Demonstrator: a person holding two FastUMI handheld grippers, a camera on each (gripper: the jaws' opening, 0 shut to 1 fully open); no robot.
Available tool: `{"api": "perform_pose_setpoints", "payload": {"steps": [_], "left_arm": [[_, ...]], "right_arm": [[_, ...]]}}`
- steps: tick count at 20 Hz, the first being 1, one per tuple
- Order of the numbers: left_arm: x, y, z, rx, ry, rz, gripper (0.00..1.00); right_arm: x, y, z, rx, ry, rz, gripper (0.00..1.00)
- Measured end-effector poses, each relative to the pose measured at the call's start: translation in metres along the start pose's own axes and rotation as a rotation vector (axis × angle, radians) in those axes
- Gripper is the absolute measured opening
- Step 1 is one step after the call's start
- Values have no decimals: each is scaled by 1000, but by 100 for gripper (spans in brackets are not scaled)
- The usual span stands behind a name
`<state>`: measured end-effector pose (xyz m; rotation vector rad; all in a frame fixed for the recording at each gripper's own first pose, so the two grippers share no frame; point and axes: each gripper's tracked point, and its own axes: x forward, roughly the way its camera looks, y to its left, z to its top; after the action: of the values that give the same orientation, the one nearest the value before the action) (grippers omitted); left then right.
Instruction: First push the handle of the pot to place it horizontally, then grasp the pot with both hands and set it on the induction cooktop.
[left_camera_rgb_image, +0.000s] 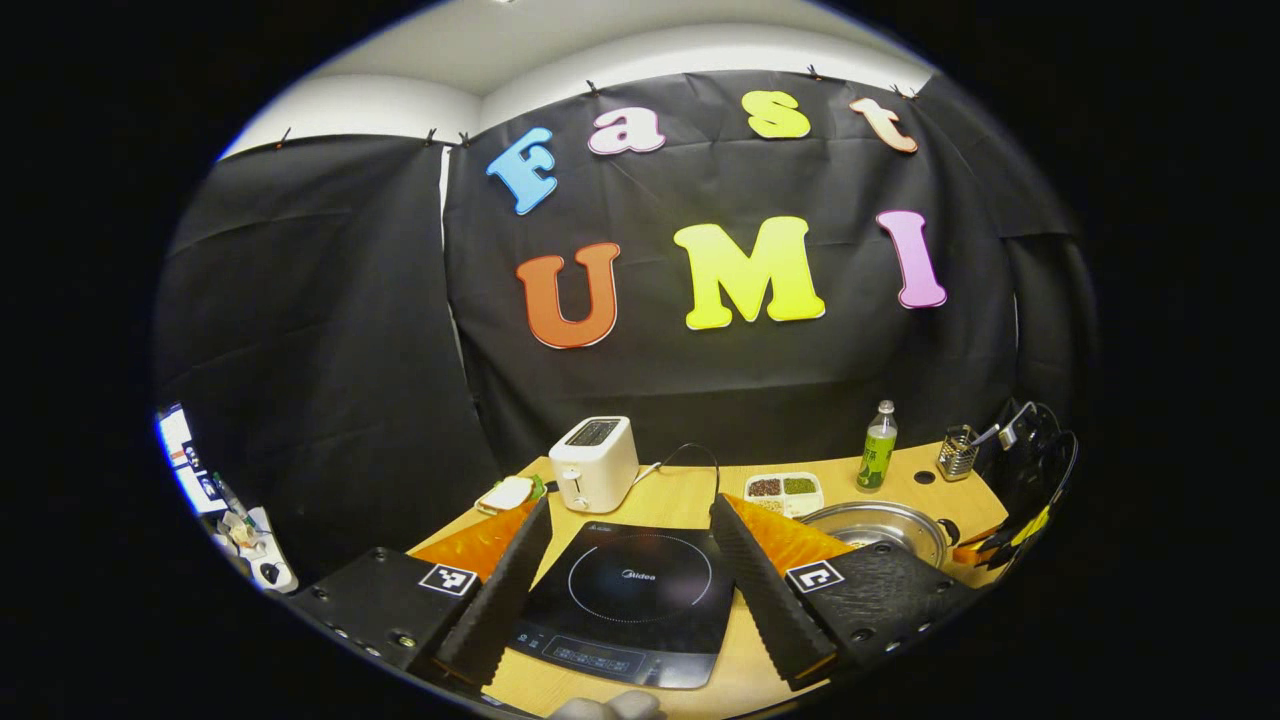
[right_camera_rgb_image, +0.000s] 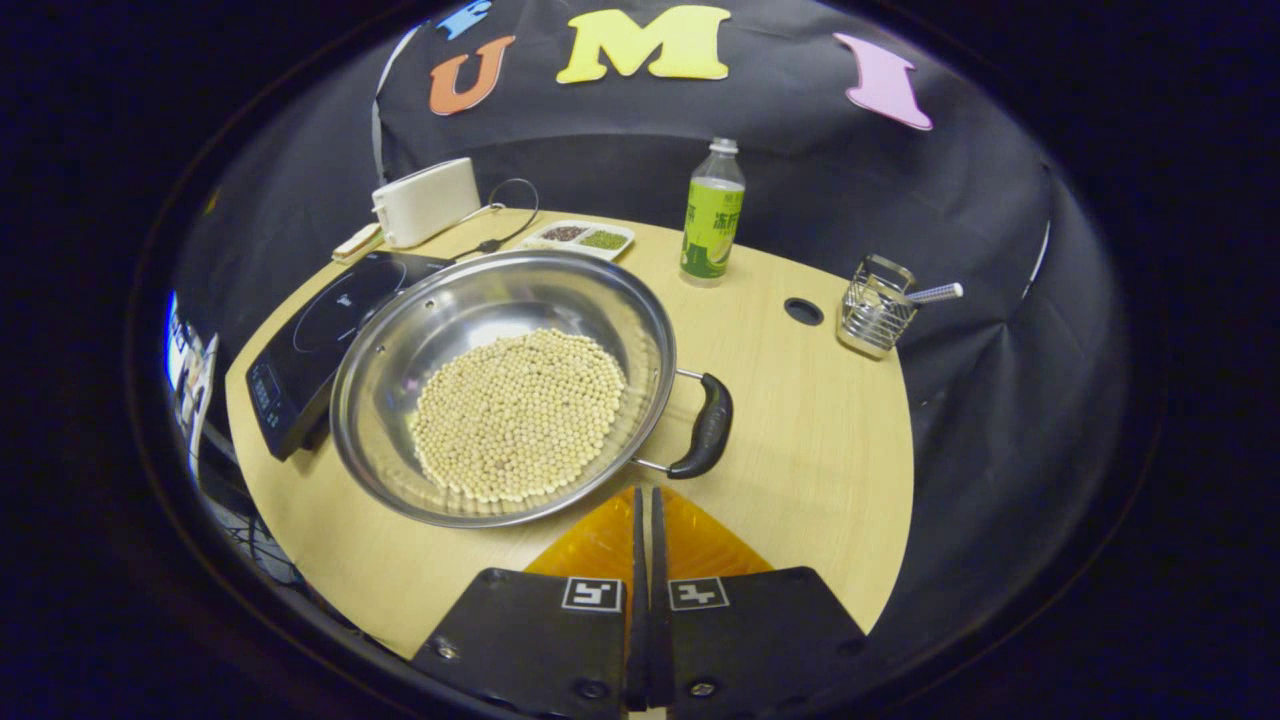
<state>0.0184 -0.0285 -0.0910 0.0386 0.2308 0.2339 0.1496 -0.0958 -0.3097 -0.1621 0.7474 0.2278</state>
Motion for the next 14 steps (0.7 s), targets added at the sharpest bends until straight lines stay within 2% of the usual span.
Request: {"api": "perform_pose_setpoints", "payload": {"steps": [2, 3, 5, 6, 8, 9, 10, 11, 14], "left_arm": [[8, -1, -4, 8, -1, -33, 96], [13, -2, -6, 13, 1, -50, 96], [22, -6, -12, 16, 9, -88, 96], [26, -10, -16, 9, 18, -111, 96], [35, -22, -26, -13, 44, -163, 96], [39, -29, -31, -19, 61, -188, 97], [45, -37, -38, -25, 80, -213, 96], [50, -45, -44, -28, 97, -238, 96], [66, -70, -66, -26, 149, -300, 96]], "right_arm": [[-9, 3, 1, 15, -14, -22, 4], [-13, 6, 1, 25, -18, -25, 2], [-22, 11, 1, 44, -34, -34, 16], [-27, 12, 1, 54, -42, -42, 35], [-37, 15, 3, 70, -61, -60, 55], [-42, 17, 3, 78, -66, -66, 59], [-45, 19, 2, 85, -67, -73, 70], [-48, 20, 3, 96, -72, -83, 75], [-51, 15, 3, 141, -84, -116, 76]]}}
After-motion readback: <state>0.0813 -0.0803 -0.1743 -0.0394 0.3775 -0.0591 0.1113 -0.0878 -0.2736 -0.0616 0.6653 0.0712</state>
